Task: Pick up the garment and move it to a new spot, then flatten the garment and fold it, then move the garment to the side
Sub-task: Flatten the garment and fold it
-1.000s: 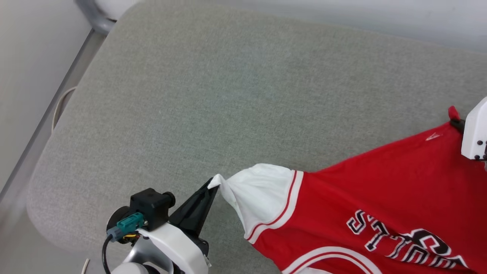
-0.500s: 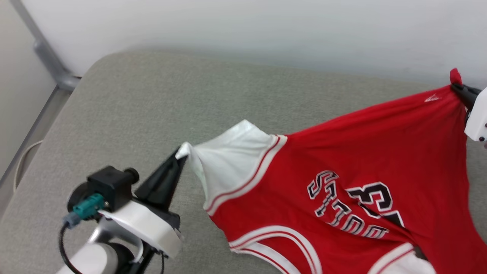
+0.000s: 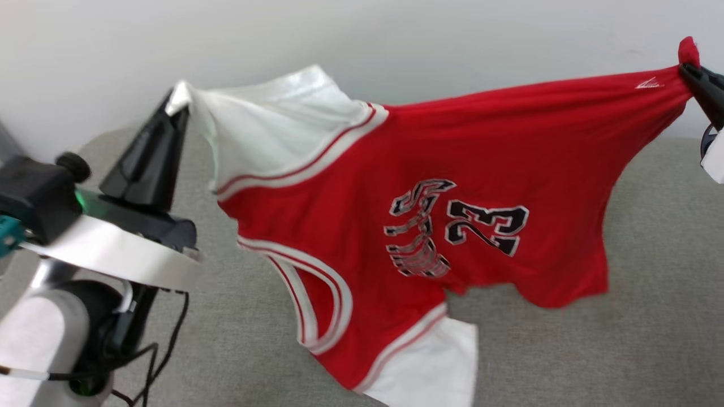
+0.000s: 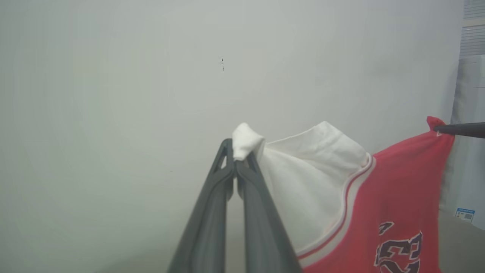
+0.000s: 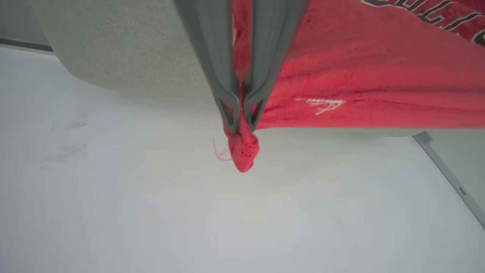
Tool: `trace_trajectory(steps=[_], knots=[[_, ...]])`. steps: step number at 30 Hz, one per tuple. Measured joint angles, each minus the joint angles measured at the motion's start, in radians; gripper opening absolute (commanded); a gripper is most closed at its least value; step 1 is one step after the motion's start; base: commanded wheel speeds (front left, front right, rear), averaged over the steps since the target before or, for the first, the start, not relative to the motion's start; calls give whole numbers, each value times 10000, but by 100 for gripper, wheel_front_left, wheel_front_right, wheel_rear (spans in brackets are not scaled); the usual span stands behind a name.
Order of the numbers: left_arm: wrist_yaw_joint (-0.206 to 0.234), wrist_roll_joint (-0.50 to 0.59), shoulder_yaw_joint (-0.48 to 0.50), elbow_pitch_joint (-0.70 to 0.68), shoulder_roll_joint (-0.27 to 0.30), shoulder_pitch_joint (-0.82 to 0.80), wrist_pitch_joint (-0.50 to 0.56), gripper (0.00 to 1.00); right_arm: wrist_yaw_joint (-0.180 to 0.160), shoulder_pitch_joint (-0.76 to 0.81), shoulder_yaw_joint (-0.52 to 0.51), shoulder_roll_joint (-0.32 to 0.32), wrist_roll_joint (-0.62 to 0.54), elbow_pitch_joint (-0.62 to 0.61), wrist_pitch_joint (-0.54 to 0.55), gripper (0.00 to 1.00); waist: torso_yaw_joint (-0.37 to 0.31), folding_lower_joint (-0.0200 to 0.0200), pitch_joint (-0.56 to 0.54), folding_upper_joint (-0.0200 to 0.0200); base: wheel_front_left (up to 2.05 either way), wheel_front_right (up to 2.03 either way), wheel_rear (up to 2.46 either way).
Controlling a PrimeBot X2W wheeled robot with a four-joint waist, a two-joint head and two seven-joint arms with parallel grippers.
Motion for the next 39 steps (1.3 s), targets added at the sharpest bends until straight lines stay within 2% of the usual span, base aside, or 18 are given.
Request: trace_trajectory(steps=[12,19,25,29,35,39], knots=[[351,422,828,-566,506,-1705,201,0,2,421,-1294,1001,-612,-2201,364,0,-595,0,-71,0,0,0,0],[234,784,963,-522,907,-2861,454,0,2,263,-1772,1453,-907,-3055,336,0,-766,0,263,0,0,0,0],[-337,988,955,-73,1442,-4218,826,0,4,-472,-2270,1718,-1283,-3327,19,0,-860,1,900,0,0,0,0],[-834,1060,853,466,1586,-5435,1009,0,4,-1111,-2405,1776,-1507,-3273,-151,0,-894,1,1518,0,0,0,0],[-1762,1337,424,1730,1699,-7616,1220,0,6,-2600,-2562,1749,-1894,-2754,-497,0,-884,2,2677,0,0,0,0],[-2485,2010,-67,2959,1684,-9345,1110,0,8,-3940,-2583,1703,-2322,-1962,-957,0,-843,3,3565,0,0,0,0]])
